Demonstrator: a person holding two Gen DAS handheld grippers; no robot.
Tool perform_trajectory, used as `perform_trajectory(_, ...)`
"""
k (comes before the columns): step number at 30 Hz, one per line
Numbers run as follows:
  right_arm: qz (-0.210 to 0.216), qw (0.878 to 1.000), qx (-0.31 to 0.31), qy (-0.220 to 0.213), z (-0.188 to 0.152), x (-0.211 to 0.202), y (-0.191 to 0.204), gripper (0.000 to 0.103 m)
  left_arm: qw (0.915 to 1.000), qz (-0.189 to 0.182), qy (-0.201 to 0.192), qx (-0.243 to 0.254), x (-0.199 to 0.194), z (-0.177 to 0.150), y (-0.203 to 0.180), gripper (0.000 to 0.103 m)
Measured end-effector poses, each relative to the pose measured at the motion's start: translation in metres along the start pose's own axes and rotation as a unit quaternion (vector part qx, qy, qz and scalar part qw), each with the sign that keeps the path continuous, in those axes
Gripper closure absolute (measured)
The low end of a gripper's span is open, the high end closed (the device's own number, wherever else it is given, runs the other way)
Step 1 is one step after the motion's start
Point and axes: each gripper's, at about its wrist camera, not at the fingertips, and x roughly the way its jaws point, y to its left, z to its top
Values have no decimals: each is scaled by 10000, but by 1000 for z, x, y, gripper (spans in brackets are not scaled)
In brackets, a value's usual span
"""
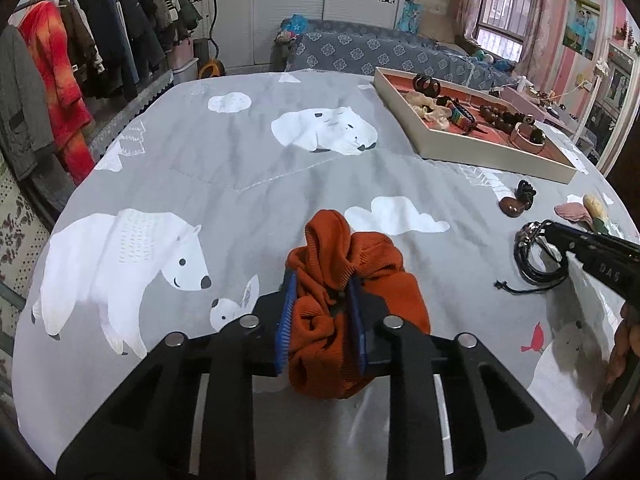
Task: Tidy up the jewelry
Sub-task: 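Carry the orange scrunchie and cord bracelet over the tray with both tools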
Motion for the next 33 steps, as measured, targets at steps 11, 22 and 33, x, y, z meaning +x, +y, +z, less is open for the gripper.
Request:
perform_trajectory(11, 54, 9972, -166, -726, 38, -42, -33, 97, 9991, -237, -337, 35, -22, 41, -42, 89)
perform_trajectory(22, 12, 9937, -172, -1107, 84, -72, -72, 97, 9970, -568, -479, 223, -14, 82, -104, 100)
perform_trajectory(33, -6, 9903, -23, -1388, 125, -79, -102, 97, 9941, -741, -732, 314, -19, 127, -141, 100)
